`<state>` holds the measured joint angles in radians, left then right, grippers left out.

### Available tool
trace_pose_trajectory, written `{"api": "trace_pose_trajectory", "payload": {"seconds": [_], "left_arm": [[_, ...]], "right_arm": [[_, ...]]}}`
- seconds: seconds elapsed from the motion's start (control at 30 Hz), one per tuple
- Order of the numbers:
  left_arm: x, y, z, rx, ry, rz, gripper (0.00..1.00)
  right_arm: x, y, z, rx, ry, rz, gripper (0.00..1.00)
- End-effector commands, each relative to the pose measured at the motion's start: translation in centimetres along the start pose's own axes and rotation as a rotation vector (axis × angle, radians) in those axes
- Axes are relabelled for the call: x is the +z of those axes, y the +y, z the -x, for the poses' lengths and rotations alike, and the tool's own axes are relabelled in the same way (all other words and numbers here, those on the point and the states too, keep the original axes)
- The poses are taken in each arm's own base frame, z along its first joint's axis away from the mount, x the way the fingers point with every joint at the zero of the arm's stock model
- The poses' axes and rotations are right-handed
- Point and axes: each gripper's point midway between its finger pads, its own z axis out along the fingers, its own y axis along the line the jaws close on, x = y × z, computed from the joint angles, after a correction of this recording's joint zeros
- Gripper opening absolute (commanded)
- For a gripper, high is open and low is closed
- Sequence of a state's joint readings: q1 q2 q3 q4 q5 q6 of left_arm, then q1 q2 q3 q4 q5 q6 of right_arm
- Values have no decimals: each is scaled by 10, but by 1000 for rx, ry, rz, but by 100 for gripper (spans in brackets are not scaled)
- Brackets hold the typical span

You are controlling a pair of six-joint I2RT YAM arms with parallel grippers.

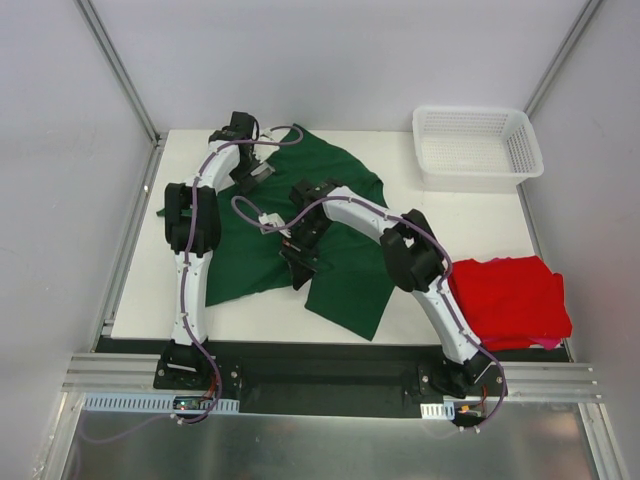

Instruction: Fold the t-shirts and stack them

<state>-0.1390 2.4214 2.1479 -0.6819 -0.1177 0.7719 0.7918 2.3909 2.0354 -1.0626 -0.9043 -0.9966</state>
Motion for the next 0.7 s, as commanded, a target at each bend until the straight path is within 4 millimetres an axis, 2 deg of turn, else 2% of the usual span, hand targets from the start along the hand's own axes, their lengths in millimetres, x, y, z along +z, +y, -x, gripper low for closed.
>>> {"api": "trace_pose_trajectory", "payload": {"seconds": [0.0, 0.1, 0.33, 0.67], "left_arm": [[-6, 12, 10, 22, -14, 55, 99], [-4, 13, 10, 32, -12, 60, 99], [-2, 25, 18, 58, -38, 108, 99], [4, 41, 24, 108, -43, 179, 99]], "right_arm": [[9, -13, -4, 31, 29, -42, 96], [20, -14, -14, 54, 81, -43, 96], [37, 2, -44, 102, 180, 27, 96], [35, 36, -74, 110, 321, 124, 96]]}}
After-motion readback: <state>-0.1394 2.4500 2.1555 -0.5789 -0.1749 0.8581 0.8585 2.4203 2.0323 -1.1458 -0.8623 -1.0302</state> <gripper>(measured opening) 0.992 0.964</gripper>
